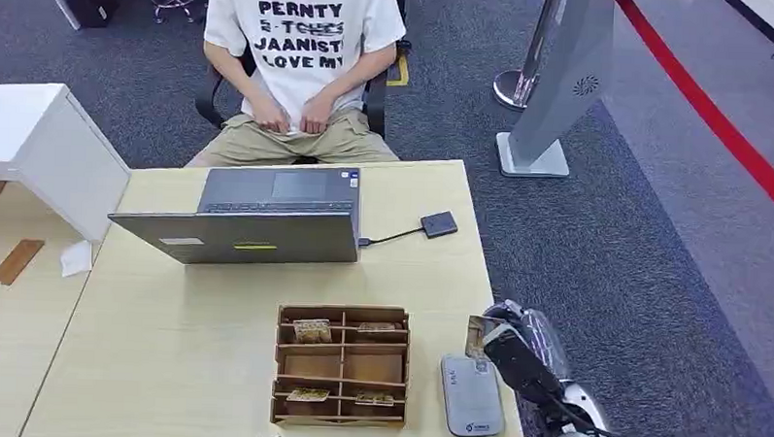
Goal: Pass the card to the sensor for recognition and then transmit it.
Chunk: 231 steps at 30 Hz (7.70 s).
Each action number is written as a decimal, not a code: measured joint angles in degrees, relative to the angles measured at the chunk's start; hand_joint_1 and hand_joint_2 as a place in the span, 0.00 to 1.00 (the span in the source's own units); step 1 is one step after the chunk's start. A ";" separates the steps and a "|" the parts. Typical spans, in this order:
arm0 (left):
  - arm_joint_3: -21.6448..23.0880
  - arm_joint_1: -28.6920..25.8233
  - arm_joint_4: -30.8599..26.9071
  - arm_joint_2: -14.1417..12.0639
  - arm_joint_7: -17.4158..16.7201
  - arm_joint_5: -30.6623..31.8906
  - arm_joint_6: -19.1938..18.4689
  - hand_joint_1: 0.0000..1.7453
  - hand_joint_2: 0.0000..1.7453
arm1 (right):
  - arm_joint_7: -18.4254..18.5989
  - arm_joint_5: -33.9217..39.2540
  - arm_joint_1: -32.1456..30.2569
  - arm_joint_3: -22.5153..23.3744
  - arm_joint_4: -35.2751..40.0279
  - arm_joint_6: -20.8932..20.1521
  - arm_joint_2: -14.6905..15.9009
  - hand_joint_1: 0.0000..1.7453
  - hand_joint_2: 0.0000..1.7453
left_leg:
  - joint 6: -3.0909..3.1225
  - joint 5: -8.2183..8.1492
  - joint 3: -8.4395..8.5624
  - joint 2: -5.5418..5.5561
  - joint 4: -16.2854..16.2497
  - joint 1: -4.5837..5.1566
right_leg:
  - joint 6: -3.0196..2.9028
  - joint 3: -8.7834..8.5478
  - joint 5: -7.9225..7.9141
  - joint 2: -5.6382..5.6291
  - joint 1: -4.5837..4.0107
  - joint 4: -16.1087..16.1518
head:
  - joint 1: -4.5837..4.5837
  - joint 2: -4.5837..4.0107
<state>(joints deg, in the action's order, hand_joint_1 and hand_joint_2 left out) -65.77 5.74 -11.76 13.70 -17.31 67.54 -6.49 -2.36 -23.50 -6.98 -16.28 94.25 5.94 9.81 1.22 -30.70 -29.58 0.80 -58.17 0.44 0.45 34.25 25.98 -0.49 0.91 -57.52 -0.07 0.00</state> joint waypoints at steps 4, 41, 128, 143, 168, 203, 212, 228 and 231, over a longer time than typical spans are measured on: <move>-0.02 0.01 0.00 0.00 -0.02 0.00 0.00 0.00 0.00 | 0.59 -0.48 0.10 -0.31 -1.07 -0.17 1.05 1.00 1.00 | 0.00 0.00 0.00 0.00 0.00 0.00 | 0.00 0.00 0.00 0.00 0.00 0.00 | -0.02 0.00; 0.00 0.02 0.00 -0.04 -0.79 1.14 -0.15 0.00 0.00 | 4.66 0.59 2.62 -0.83 -14.62 -1.88 2.52 1.00 1.00 | 0.00 0.00 0.02 -0.01 0.00 0.00 | 0.00 0.00 0.00 -0.01 0.00 0.00 | -0.02 0.00; 0.00 0.06 0.00 -0.24 -0.35 0.35 -0.68 0.00 0.00 | 2.69 -6.56 4.19 -15.00 -1.51 -1.86 8.11 1.00 1.00 | 0.00 0.00 0.01 -0.01 0.00 -0.01 | 0.00 0.00 0.00 -0.01 -0.01 0.00 | -0.02 0.00; -0.02 0.06 0.00 -0.26 -0.42 0.35 -0.61 0.00 0.00 | 2.97 -6.64 4.89 -16.00 -3.87 -1.68 8.09 1.00 1.00 | 0.00 0.00 0.01 -0.01 0.00 -0.01 | 0.00 0.00 0.00 -0.01 0.00 0.00 | -0.02 0.00; 0.00 0.05 0.00 -0.24 -0.42 0.35 -0.57 0.00 0.00 | 3.02 -5.94 5.02 -16.63 -5.12 -1.79 7.96 1.00 1.00 | 0.00 0.00 0.01 -0.01 0.00 -0.01 | 0.00 -0.01 0.00 -0.01 0.00 0.00 | 0.00 0.00; 0.00 0.05 0.00 -0.24 -0.59 0.33 -0.57 0.00 0.00 | 3.58 -5.25 5.64 -17.88 -7.13 -1.94 6.71 1.00 1.00 | 0.00 0.01 0.02 -0.02 0.00 -0.01 | -0.01 -0.01 -0.01 -0.01 -0.01 0.00 | -0.02 0.00; 0.00 0.05 0.00 -0.24 -0.61 0.35 -0.61 0.00 0.00 | 3.78 -5.55 5.64 -17.88 -7.13 -1.81 6.71 1.00 1.00 | 0.00 0.01 0.02 -0.02 0.00 -0.01 | -0.01 -0.01 0.00 -0.01 -0.01 0.00 | 0.00 0.00; 0.00 0.05 0.00 -0.26 -0.79 0.35 -0.61 0.00 0.00 | 4.22 -6.80 5.65 -17.88 -7.54 -1.51 6.71 1.00 1.00 | 0.00 0.01 0.02 -0.01 0.00 -0.01 | -0.01 -0.01 0.00 -0.01 -0.01 0.00 | 0.00 0.00; 0.00 0.05 0.00 -0.26 -0.79 0.35 -0.61 0.00 0.00 | 4.22 -6.82 5.65 -17.86 -7.63 -1.51 6.71 1.00 1.00 | 0.00 0.01 0.02 -0.01 0.00 -0.01 | -0.01 -0.01 0.00 -0.01 -0.01 0.00 | -0.02 0.00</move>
<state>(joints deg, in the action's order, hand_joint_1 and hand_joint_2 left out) -65.77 5.79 -11.76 13.44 -18.10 67.89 -7.10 1.86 -30.32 -1.33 -34.14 86.62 4.44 16.52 1.21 -30.70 -29.56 0.78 -58.17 0.43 0.44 34.24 25.97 -0.49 0.91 -57.52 -0.09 0.00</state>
